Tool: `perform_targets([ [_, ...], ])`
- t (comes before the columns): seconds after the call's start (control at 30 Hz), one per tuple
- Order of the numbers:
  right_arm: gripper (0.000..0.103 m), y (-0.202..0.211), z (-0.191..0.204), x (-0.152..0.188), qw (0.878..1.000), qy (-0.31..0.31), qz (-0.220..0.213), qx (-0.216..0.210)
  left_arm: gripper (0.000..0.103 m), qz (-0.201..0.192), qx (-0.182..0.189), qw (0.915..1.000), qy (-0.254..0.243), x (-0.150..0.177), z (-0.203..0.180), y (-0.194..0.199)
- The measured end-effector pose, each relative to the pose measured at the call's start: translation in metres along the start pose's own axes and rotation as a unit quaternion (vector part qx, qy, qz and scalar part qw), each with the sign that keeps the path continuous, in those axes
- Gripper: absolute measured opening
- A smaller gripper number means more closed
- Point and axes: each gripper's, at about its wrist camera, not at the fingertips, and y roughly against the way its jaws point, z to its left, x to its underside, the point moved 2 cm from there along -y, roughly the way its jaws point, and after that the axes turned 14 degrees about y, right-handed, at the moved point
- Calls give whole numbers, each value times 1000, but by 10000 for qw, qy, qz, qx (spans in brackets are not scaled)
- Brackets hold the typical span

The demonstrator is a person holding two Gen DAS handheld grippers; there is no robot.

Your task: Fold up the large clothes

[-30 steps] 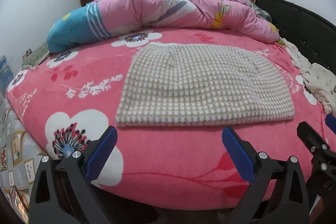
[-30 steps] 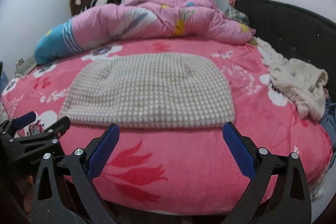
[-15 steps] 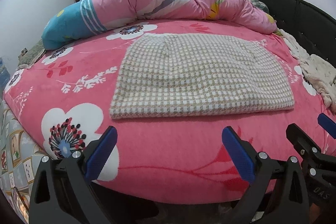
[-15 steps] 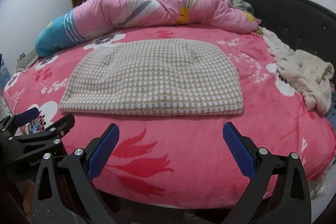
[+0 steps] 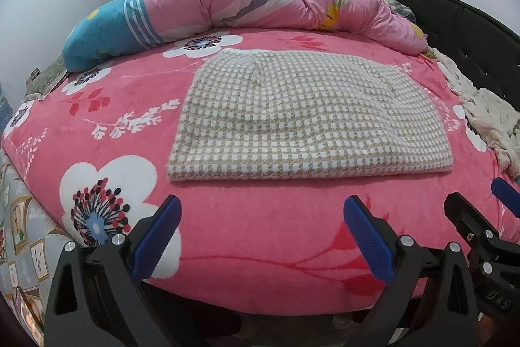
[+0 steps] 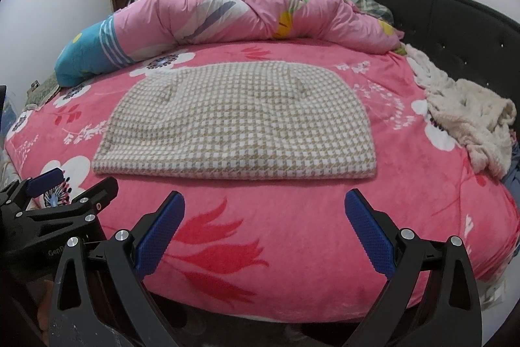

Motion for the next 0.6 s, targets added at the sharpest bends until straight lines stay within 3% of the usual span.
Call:
perform_targets([
  [0.6,95,-3,-2,1,10000,74,61,-19,98,13,3,10000,57,-2,5,0],
])
